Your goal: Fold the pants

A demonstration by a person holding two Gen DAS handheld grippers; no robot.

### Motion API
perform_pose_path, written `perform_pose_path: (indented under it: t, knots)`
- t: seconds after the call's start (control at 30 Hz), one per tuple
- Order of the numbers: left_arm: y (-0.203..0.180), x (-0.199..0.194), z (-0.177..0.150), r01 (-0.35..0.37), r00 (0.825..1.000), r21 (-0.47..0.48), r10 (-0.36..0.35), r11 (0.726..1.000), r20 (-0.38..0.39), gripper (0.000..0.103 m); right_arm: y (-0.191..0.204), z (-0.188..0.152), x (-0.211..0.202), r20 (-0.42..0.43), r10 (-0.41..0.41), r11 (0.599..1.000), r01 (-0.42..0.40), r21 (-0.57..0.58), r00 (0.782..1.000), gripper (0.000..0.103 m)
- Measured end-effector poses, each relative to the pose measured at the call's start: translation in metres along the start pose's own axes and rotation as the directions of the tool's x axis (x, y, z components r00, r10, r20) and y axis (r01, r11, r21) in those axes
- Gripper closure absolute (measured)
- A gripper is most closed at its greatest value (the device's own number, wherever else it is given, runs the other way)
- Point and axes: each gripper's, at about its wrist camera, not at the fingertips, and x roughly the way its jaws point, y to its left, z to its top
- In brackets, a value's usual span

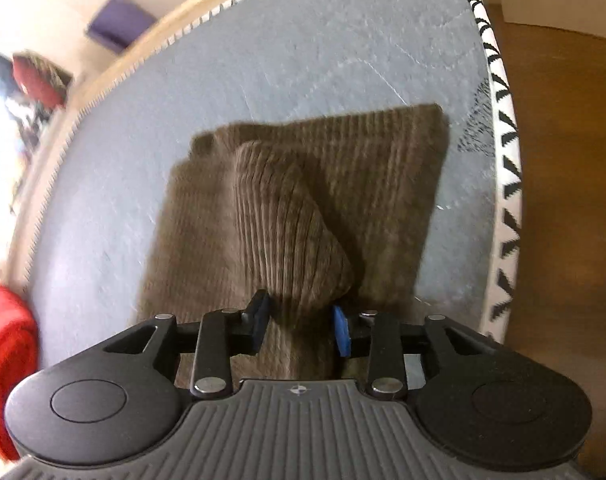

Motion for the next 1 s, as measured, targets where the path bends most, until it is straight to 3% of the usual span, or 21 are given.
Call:
perform_pose_path:
  t: [0.07, 0.23, 0.3, 0.47, 0.6, 0.67, 0.73, 0.8, 0.83, 0.9, 1.0]
  knots:
    - [0.000, 0.000, 0.000, 0.001, 1.000, -0.002, -0.001, 1.000, 0.002, 0.039, 0.002, 0.004, 0.000, 0.029, 0.050, 0.999, -0.050, 0.020, 0.998, 0.075]
    - [0.003, -0.001, 0.001, 0.006, 1.000, -0.016, -0.006, 1.000, 0.001, 0.039, 0.010, 0.016, -0.022, 0.141, 0.169, 0.985, -0.170, -0.001, 0.976, 0.081]
    - [0.002, -0.001, 0.001, 0.004, 1.000, -0.013, -0.004, 1.000, 0.001, 0.039, 0.010, 0.020, -0.020, 0.132, 0.138, 0.990, -0.138, -0.010, 0.982, 0.081]
    - [0.004, -0.005, 0.002, 0.003, 1.000, -0.025, -0.003, 1.000, 0.014, 0.040, 0.000, 0.025, -0.014, 0.124, 0.079, 0.997, -0.079, 0.002, 0.989, 0.093]
    - [0.000, -0.019, 0.005, 0.007, 0.995, 0.005, -0.007, 1.000, 0.099, 0.043, 0.023, 0.035, -0.043, 0.231, 0.141, 0.988, -0.121, -0.100, 0.963, 0.095]
    - [0.000, -0.023, 0.005, 0.035, 0.993, 0.010, -0.036, 0.999, 0.111, 0.046, 0.026, 0.038, -0.056, 0.311, 0.096, 0.990, -0.059, -0.127, 0.945, 0.095]
    - [-0.001, -0.023, 0.004, 0.049, 0.994, 0.017, -0.050, 0.999, 0.101, 0.048, 0.020, 0.042, -0.057, 0.360, -0.017, 0.994, 0.054, -0.094, 0.933, 0.095]
    - [-0.001, -0.024, 0.003, 0.051, 0.994, 0.020, -0.053, 0.998, 0.093, 0.051, 0.001, 0.045, -0.047, 0.328, -0.150, 0.986, 0.165, -0.020, 0.933, 0.094]
    - [0.000, -0.025, 0.004, 0.052, 0.994, 0.017, -0.053, 0.999, 0.093, 0.052, -0.007, 0.045, -0.036, 0.272, -0.191, 0.980, 0.198, 0.002, 0.943, 0.092]
    - [0.003, -0.028, 0.006, 0.055, 0.993, 0.003, -0.055, 0.998, 0.106, 0.053, -0.015, 0.044, -0.018, 0.162, -0.218, 0.976, 0.219, 0.013, 0.962, 0.089]
    - [0.008, -0.036, 0.008, 0.054, 0.991, -0.019, -0.051, 0.998, 0.125, 0.053, -0.008, 0.039, -0.029, 0.230, -0.216, 0.973, 0.228, -0.026, 0.949, 0.084]
